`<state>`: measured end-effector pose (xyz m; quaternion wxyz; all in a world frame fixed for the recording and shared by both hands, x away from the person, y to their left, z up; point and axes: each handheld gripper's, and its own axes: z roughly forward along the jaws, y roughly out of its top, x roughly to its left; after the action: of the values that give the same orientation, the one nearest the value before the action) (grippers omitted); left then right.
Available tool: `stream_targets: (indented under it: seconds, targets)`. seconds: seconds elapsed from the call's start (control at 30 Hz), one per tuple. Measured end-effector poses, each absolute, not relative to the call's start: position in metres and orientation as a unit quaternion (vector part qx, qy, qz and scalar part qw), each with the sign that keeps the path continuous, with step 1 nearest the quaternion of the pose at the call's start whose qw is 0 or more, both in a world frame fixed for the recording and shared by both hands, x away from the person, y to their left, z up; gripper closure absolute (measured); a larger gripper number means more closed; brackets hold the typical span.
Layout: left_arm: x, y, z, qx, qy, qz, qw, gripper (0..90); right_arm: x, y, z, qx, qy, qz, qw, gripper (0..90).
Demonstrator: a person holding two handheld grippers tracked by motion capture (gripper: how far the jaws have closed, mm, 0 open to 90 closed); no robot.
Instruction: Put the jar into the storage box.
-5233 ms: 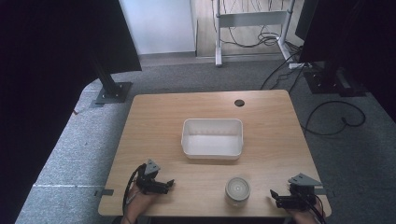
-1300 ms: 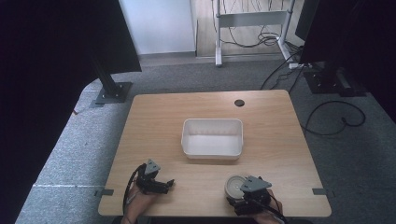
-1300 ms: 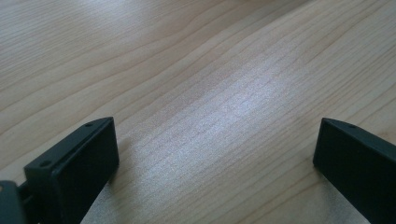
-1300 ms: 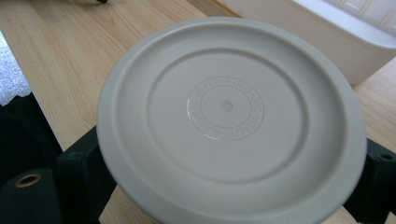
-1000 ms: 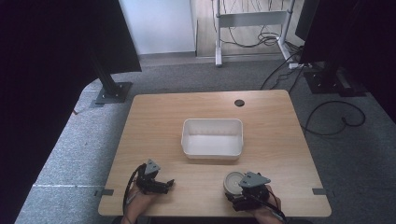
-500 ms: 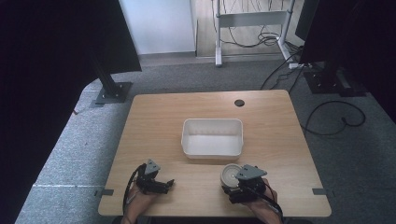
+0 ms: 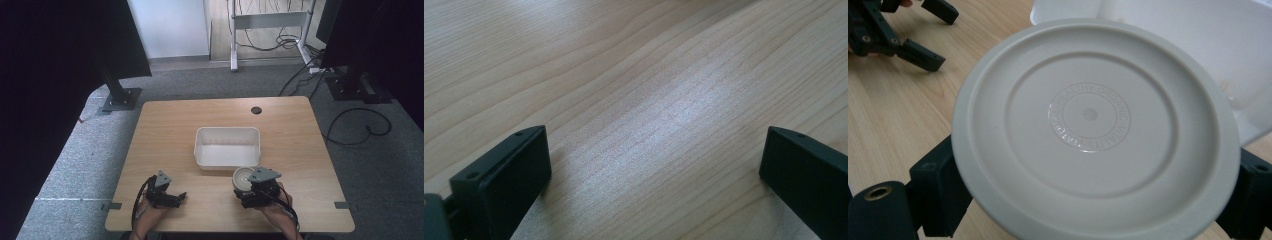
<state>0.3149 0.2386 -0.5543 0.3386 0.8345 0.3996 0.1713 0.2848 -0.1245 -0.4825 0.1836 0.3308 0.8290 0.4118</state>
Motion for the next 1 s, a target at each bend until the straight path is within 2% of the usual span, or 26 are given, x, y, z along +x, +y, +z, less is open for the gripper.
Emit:
stream_targets:
  seconds: [1.0]
  targets:
    - [0.315,0.239,-0.554,0.835,0.399,0.171,0.337,0.0,0.325,-0.097,-0.464,0.332,0.823,0.42,0.191,9.4]
